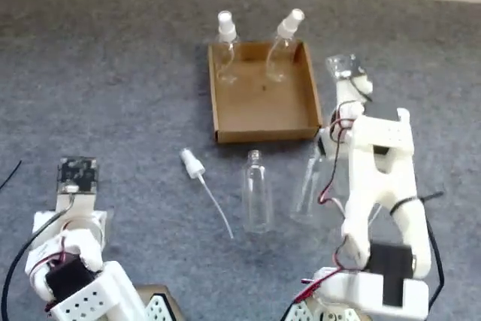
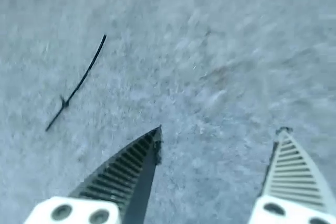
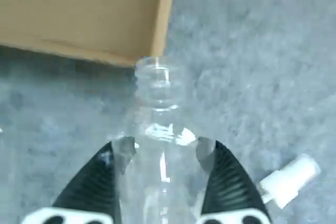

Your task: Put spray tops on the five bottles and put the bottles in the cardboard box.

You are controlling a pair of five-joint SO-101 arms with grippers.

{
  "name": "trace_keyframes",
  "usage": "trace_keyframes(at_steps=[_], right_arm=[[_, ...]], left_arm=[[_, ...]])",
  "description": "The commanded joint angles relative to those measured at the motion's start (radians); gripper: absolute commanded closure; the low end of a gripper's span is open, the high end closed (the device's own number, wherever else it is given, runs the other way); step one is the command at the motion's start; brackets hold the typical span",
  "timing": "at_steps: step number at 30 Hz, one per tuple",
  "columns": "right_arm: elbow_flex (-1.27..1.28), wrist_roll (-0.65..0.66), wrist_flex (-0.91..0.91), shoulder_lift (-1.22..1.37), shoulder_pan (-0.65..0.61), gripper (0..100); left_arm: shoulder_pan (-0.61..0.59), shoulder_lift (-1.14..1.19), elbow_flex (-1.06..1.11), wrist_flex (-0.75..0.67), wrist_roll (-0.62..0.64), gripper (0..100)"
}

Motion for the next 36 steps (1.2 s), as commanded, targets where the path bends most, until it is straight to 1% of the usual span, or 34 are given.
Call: trace_keyframes(at_steps=[1, 4, 6, 8, 11, 13, 16, 20, 24, 26, 28, 33, 36], right_arm=[[-0.051, -0.068, -0.030, -0.248, -0.068, 99.5], [0.004, -0.117, -0.120, -0.395, -0.054, 99.5], [0.079, -0.152, -0.191, -0.487, -0.038, 99.5], [0.166, -0.209, -0.277, -0.572, -0.039, 99.5], [0.294, -0.282, -0.390, -0.685, -0.111, 99.5], [0.367, -0.290, -0.470, -0.739, -0.177, 99.5], [0.461, -0.290, -0.565, -0.808, -0.226, 99.5], [0.555, -0.290, -0.593, -0.891, -0.229, 99.5], [0.627, -0.288, -0.596, -1.013, -0.283, 99.5], [0.648, -0.288, -0.596, -1.069, -0.305, 99.5], [0.662, -0.290, -0.598, -1.112, -0.320, 99.5], [0.727, -0.290, -0.622, -1.173, -0.338, 99.5], [0.742, -0.292, -0.619, -1.176, -0.338, 99.5]], left_arm=[[0.140, 0.219, -0.251, 0.041, 0.043, 70], [0.197, 0.449, -0.444, 0.048, 0.046, 70], [0.223, 0.591, -0.576, 0.078, 0.048, 70], [0.259, 0.702, -0.705, 0.106, 0.091, 70], [0.341, 0.777, -0.862, 0.120, 0.192, 70], [0.398, 0.802, -0.926, 0.120, 0.259, 70], [0.455, 0.835, -0.986, 0.120, 0.371, 70], [0.458, 0.920, -1.046, 0.120, 0.496, 70], [0.472, 0.960, -1.116, 0.120, 0.505, 70], [0.504, 0.970, -1.132, 0.137, 0.514, 70], [0.549, 1.010, -1.122, 0.153, 0.571, 70], [0.602, 1.244, -1.124, 0.144, 0.700, 70], [0.639, 1.420, -1.122, 0.103, 0.755, 70]])
